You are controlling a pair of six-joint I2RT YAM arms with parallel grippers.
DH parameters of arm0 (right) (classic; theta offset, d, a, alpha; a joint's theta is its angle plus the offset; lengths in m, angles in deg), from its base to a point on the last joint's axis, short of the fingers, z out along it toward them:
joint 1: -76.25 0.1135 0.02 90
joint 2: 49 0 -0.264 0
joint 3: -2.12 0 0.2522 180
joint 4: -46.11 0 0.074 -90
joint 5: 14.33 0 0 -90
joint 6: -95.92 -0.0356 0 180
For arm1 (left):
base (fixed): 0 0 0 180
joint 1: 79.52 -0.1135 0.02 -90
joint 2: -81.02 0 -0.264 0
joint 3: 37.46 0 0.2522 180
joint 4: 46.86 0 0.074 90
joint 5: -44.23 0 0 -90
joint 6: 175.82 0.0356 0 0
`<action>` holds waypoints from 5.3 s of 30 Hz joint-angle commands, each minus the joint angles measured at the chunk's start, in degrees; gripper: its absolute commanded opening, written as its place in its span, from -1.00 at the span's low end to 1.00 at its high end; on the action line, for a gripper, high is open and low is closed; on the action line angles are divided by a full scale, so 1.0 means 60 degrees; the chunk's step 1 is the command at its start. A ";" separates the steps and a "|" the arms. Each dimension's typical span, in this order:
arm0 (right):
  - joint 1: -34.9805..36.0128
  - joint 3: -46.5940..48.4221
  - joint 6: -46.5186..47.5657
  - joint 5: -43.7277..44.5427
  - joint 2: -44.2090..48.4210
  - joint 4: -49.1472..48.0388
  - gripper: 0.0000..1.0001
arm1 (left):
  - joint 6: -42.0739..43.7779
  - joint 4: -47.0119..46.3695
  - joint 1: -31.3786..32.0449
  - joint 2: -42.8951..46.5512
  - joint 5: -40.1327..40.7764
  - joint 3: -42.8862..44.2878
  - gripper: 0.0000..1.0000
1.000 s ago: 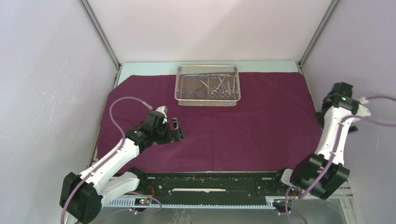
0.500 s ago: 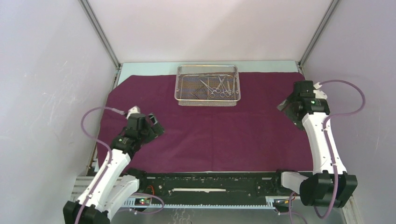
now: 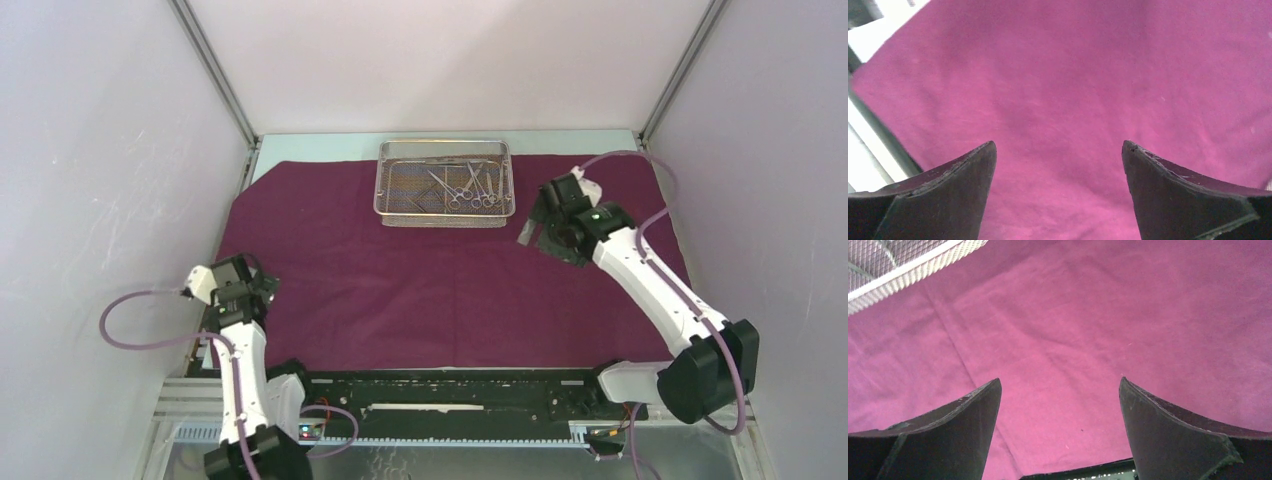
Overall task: Open and lay out the surgical kit
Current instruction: Smooth out the surgical kit at the center of the board.
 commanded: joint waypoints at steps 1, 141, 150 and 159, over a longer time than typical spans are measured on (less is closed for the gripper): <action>0.0894 0.0007 -0.0110 -0.0018 -0.0118 -0.0491 0.92 | 0.0282 -0.0309 -0.1784 -0.0333 0.0138 0.0268 1.00; 0.4388 -0.0553 -0.0732 0.1055 -0.0479 -0.1332 0.94 | 0.2005 -0.1415 0.0622 -0.3756 -0.0298 0.3734 1.00; 0.3495 -0.0603 -0.0374 0.0697 -0.0624 -0.2073 0.94 | 0.2111 -0.2347 0.0786 -0.6349 -0.1272 0.4610 1.00; 0.2606 -0.0668 0.0290 -0.0126 -0.1108 -0.3090 0.92 | 0.2599 -0.2156 0.0756 -1.0281 -0.1147 0.8612 1.00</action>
